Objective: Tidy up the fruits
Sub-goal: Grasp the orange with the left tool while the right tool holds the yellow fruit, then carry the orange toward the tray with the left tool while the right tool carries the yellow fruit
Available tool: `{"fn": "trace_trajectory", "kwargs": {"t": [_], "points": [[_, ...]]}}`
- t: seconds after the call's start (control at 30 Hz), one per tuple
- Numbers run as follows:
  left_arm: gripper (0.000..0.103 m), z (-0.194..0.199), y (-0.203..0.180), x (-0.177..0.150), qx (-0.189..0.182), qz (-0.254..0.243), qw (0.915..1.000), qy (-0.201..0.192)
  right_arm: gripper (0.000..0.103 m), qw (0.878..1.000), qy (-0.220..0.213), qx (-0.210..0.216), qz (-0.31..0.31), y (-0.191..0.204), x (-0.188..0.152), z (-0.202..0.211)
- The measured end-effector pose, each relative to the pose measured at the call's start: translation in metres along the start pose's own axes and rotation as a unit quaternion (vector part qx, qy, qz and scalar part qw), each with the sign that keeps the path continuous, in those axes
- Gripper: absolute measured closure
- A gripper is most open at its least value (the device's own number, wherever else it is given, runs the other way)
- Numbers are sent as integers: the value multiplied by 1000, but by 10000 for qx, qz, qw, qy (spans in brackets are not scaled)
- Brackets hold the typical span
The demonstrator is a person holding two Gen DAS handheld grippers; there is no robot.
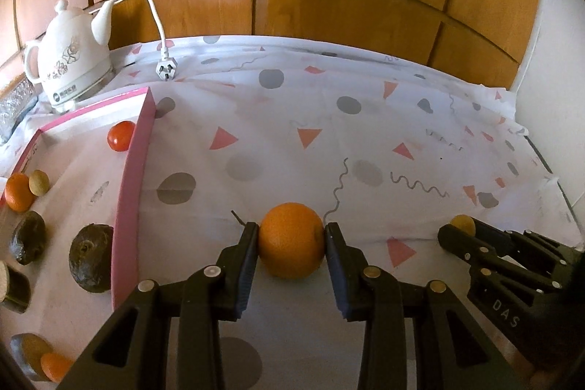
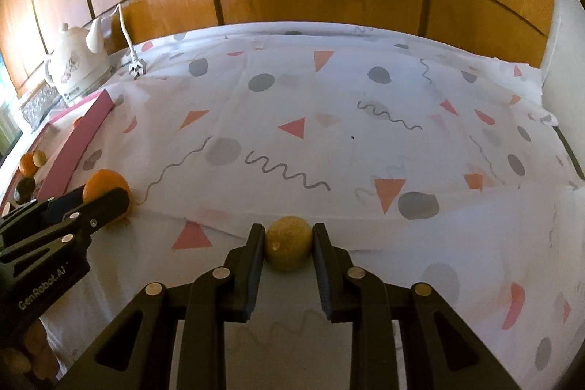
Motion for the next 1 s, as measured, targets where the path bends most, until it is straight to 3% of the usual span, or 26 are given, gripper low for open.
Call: {"fn": "trace_trajectory", "kwargs": {"t": [1.0], "points": [[66, -7, -1, -4, 11, -3, 10000, 46, 76, 9998, -181, 57, -86, -4, -5, 1]]}}
Point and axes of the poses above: each gripper's, at about its wrist camera, not at the fingertips, and z roughly against the way its jaws point, y to its left, x to its top, the point moved 5 cm from there along -z, roughly the way its jaws point, and after that the axes turned 9 degrees about x, right-handed, at the moved point
